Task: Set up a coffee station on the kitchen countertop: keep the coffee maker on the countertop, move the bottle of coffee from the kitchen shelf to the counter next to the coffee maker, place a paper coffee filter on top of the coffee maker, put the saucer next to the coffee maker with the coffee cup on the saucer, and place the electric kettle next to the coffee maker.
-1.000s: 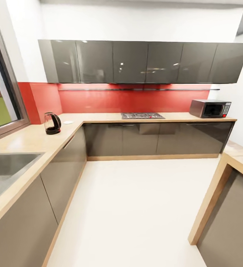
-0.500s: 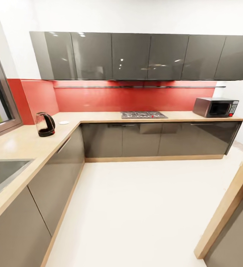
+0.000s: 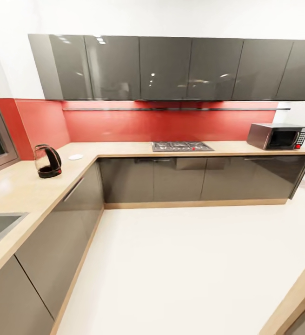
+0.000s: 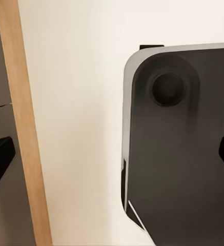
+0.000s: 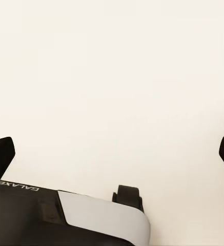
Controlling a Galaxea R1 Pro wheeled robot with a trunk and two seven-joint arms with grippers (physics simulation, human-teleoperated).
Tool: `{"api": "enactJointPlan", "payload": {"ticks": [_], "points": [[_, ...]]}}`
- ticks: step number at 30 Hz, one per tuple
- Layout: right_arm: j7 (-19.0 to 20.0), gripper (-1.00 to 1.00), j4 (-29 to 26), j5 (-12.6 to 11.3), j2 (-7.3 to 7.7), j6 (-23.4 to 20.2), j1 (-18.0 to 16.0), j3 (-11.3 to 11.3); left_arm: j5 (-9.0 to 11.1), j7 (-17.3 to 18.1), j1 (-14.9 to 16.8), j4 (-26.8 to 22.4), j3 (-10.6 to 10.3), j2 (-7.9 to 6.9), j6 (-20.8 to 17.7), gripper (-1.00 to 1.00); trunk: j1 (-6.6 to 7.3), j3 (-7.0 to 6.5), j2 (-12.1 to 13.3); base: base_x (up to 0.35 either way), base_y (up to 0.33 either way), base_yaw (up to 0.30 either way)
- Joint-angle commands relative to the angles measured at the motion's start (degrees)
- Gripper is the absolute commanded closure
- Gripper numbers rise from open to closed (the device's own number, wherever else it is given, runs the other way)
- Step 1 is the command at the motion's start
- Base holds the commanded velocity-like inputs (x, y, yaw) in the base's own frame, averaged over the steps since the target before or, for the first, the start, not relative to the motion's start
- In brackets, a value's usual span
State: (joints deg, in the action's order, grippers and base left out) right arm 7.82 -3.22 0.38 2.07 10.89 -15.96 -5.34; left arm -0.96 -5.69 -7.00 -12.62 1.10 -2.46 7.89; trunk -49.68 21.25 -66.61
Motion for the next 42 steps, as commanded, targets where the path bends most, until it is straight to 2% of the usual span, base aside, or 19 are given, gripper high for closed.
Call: {"api": "enactJointPlan", "payload": {"ticks": [1, 42], "points": [[0.0, -1.00, 0.1, 0.1, 0.03, 0.2, 0.0, -0.5, -0.1, -0.1, 0.0, -0.1, 0.1, 0.03, 0.1, -1.00, -0.04, 0.05, 0.0, 0.338, 0.000, 0.000], [0.1, -1.00, 0.2, 0.2, 0.22, 0.4, 0.0, -0.8, -0.1, -0.1, 0.0, 0.1, 0.3, 0.09, 0.3, -1.00, -0.04, 0.05, 0.0, 0.338, 0.000, 0.000]]}}
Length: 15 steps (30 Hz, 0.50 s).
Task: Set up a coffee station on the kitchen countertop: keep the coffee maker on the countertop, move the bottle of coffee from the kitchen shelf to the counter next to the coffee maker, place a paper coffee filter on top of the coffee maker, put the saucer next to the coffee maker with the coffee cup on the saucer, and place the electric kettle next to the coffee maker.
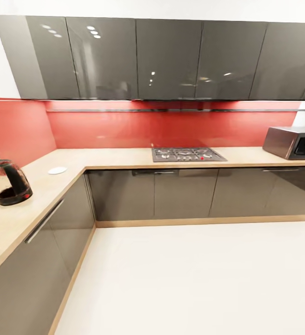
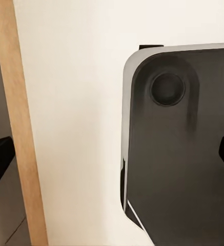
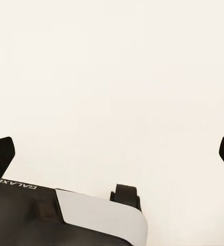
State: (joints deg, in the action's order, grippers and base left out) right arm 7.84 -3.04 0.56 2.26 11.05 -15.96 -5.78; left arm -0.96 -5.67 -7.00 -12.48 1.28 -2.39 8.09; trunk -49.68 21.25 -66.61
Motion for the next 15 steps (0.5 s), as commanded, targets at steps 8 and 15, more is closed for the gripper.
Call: {"api": "enactJointPlan", "payload": {"ticks": [8, 15], "points": [[-0.1, -1.00, 0.0, 0.1, 0.02, 0.2, 0.0, -0.4, -0.1, 0.0, 0.0, -0.1, 0.1, 0.01, 0.1, -1.00, -0.04, 0.05, 0.0, 0.338, 0.000, 0.000], [-0.2, -1.00, 0.1, 0.1, 0.02, 0.2, 0.0, -0.4, -0.1, -0.1, 0.0, -0.1, 0.2, 0.01, 0.1, -1.00, -0.04, 0.05, 0.0, 0.338, 0.000, 0.000]]}}
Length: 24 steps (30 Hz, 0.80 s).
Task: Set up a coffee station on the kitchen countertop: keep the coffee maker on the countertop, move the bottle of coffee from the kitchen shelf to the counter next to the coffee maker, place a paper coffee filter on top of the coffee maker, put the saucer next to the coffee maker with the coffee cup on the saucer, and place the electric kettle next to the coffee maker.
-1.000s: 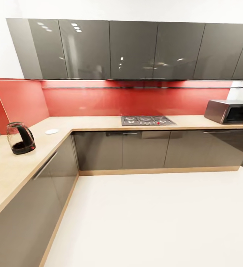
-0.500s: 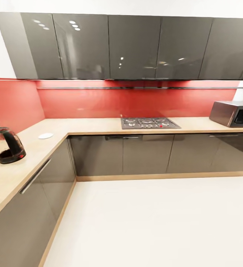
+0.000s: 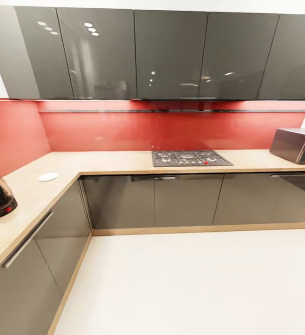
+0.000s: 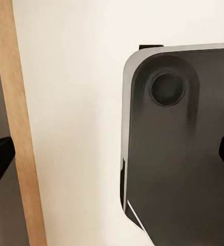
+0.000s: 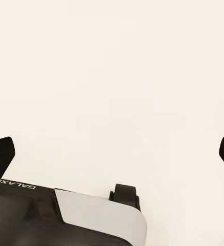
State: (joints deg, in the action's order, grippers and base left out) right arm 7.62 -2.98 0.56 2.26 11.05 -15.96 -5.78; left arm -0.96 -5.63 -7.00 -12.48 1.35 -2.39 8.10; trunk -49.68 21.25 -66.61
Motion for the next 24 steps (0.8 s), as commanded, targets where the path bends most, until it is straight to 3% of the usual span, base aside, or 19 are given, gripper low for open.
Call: {"api": "enactJointPlan", "payload": {"ticks": [1, 11, 24], "points": [[0.0, -1.00, 0.1, 0.1, 0.02, 0.2, 0.0, -0.4, -0.1, -0.1, 0.0, -0.1, 0.1, 0.01, 0.1, -1.00, -0.04, 0.05, 0.0, 0.338, 0.000, 0.000], [0.0, -1.00, 0.1, 0.1, 0.02, 0.2, 0.0, -0.4, -0.1, -0.1, 0.0, -0.1, 0.2, 0.01, 0.1, -1.00, -0.04, 0.05, 0.0, 0.338, 0.000, 0.068], [0.0, -1.00, 0.2, 0.1, 0.02, 0.2, 0.0, -0.4, -0.1, -0.1, 0.0, 0.0, 0.3, 0.01, 0.2, -1.00, -0.04, 0.05, 0.0, 0.338, -0.053, 0.260]]}}
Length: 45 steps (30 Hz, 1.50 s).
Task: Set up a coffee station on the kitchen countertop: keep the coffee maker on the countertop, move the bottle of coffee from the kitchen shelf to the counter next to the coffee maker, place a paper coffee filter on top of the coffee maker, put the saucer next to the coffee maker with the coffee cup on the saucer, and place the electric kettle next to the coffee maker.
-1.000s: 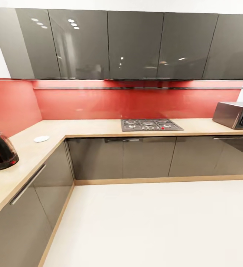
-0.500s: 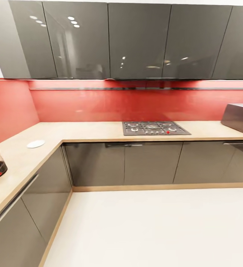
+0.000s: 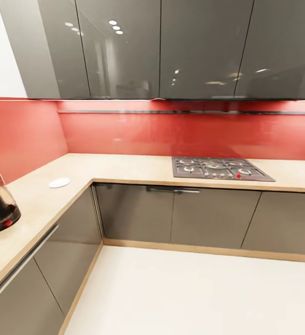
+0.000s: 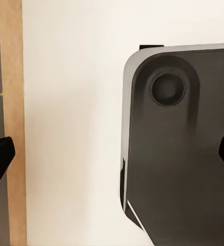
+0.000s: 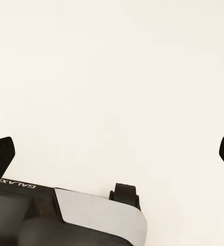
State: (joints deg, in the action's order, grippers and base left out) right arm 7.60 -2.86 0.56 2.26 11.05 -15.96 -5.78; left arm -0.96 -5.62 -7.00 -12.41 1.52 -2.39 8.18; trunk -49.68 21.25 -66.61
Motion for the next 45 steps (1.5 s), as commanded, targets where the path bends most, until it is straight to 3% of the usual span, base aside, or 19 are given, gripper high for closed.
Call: {"api": "enactJointPlan", "payload": {"ticks": [1, 25, 45], "points": [[0.0, -1.00, 0.0, 0.1, 0.02, 0.2, 0.0, -0.4, -0.1, -0.1, 0.0, -0.1, 0.1, 0.02, 0.1, -1.00, -0.04, 0.05, 0.0, 0.338, -0.079, 0.278], [0.0, -1.00, 0.0, 0.1, 0.02, 0.2, 0.0, -0.4, -0.1, -0.1, 0.0, -0.1, 0.1, 0.02, 0.1, -1.00, -0.04, -0.05, 0.0, 0.302, -0.134, 0.278], [0.0, -1.00, 0.0, 0.1, 0.02, 0.2, 0.0, -0.4, -0.1, -0.2, 0.0, -0.1, 0.1, 0.02, 0.1, -1.00, -0.04, -0.70, 0.0, 0.157, -0.248, 0.278]]}}
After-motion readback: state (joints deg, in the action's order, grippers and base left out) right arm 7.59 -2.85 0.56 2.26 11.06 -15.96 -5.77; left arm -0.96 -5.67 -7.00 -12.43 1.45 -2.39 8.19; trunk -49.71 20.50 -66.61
